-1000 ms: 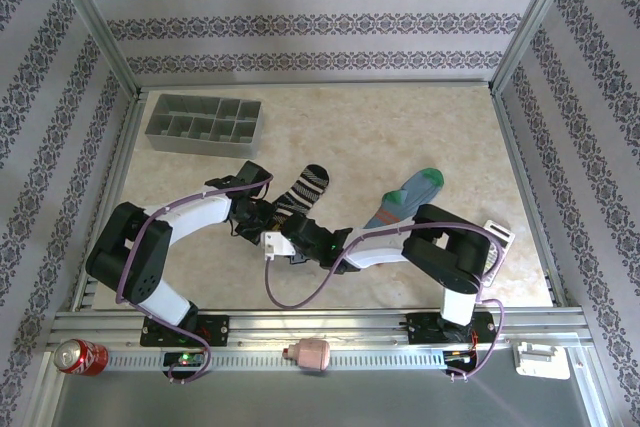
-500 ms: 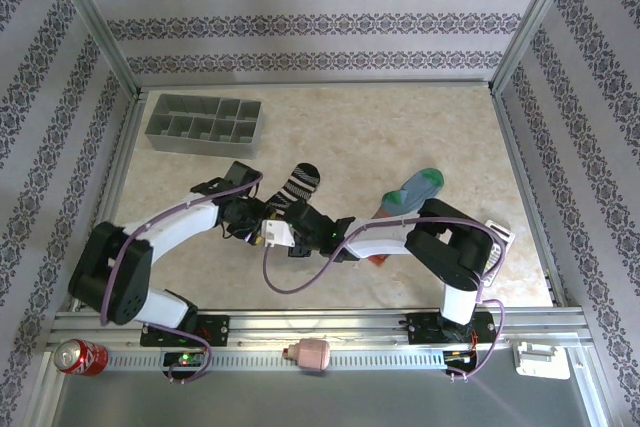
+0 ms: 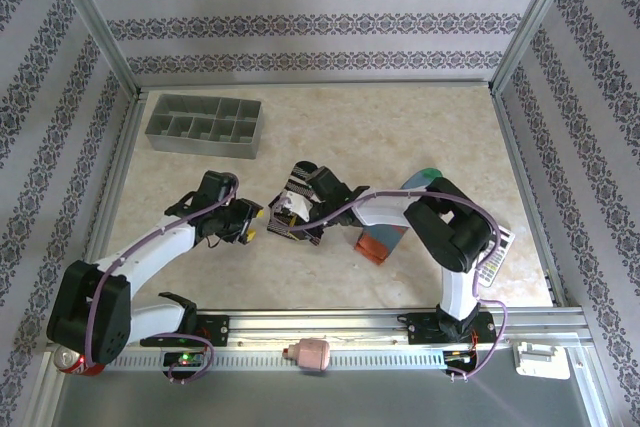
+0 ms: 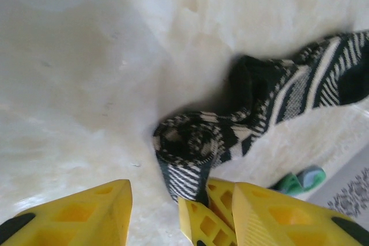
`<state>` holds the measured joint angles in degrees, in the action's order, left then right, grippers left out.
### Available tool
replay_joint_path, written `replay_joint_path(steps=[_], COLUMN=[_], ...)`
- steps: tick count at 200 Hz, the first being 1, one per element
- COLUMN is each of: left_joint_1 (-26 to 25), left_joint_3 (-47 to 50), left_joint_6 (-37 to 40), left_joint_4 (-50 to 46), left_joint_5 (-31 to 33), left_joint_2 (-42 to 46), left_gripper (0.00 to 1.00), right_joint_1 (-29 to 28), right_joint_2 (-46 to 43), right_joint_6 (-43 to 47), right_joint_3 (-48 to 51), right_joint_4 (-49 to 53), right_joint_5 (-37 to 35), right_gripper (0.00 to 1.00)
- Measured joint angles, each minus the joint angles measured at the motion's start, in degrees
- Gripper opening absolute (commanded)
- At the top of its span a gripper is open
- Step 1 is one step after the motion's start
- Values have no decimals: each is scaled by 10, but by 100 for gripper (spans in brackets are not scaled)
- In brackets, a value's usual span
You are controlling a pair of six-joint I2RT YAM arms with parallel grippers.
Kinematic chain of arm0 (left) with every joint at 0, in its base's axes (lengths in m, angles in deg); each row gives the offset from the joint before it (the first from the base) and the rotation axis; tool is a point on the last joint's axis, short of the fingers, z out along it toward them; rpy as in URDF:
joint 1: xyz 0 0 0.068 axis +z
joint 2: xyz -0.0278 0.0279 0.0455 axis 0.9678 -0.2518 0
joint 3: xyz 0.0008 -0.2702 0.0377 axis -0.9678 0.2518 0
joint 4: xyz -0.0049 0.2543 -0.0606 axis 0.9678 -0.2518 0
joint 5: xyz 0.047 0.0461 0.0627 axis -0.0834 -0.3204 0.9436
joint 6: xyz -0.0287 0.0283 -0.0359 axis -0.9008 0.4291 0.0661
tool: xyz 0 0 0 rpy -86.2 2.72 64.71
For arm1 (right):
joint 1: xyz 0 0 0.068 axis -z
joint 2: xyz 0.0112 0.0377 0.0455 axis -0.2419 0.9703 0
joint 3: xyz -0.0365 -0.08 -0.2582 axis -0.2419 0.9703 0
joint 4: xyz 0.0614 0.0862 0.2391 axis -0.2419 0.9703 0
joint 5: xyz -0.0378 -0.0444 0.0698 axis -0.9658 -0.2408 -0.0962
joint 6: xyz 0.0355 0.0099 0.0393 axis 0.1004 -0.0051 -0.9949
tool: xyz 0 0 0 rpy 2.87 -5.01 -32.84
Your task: Roll the socks
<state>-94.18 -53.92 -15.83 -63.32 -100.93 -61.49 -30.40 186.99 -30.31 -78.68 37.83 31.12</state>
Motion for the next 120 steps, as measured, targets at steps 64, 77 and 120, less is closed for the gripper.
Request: replay_joint_path(steps=[64,77,120], left_joint_1=[-43,-50,-67], left_joint_3=[31,38,44], left_joint_6=[12,12,-2], left_joint_4=[110,115,166], left_joint_5=[-21,-19,-12], left_joint_2=[-42,-47,-98], left_gripper=[50,51,54], right_joint_1=[52,57,60], right_joint_2=[64,73,82], right_joint_6=[-71,-76,-85], right_joint_3=[-52,-59,-73], right_joint_4=[43,52,88], right_joint_5=[153,170,197], right_gripper=[0,0,0])
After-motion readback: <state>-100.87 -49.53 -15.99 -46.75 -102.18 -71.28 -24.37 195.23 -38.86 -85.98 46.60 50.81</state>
